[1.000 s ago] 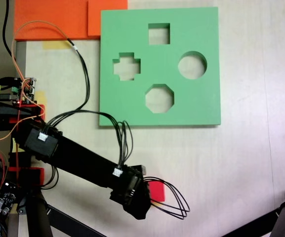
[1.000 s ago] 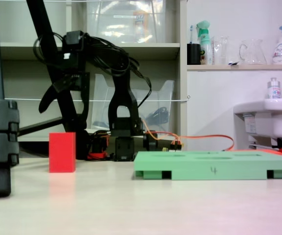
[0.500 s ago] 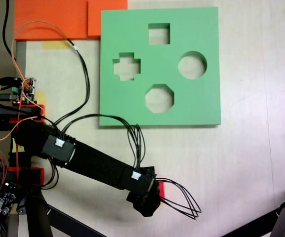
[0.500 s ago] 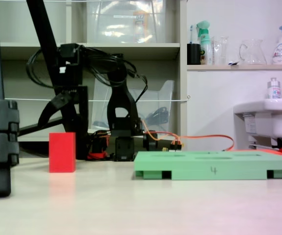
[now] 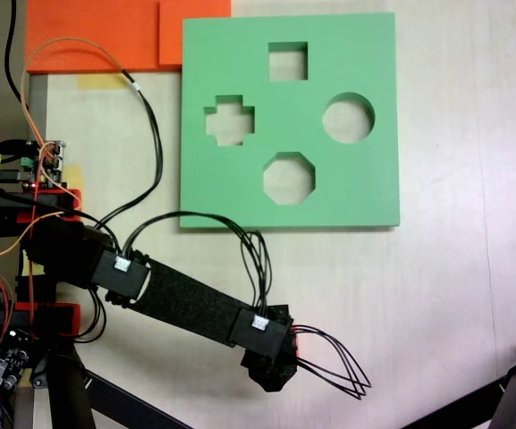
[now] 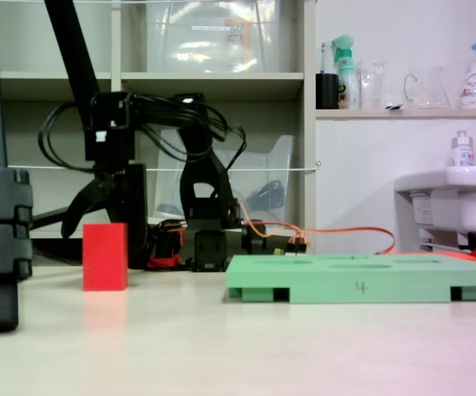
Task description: Put the square block into the corresponding hole
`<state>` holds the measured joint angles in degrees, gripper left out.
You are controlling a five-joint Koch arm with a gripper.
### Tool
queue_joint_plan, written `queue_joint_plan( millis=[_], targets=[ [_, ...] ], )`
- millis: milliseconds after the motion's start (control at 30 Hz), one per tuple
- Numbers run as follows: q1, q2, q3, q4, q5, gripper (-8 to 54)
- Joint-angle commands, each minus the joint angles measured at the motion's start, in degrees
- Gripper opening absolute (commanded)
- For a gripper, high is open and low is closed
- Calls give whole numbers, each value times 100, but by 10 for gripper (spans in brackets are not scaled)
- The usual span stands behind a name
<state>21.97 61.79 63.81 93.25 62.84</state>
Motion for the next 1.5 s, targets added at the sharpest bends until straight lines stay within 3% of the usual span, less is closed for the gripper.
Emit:
queue_joint_plan(
  millis=[0,67,100,433,700,1000,1133,1467],
  targets=[
    [9,79,18,-141,79,497],
    [-70,62,18,-141,88,362],
    [-70,44,62,-132,88,329],
    [62,422,272,255,299,189],
    [-88,1969,246,729,1063,165],
    [-2918,2584,-123,1362,3999,158],
    [-4623,2092,-1037,1354,5282,159],
    [-6460,123,-3331,1336,6803,173]
  ],
)
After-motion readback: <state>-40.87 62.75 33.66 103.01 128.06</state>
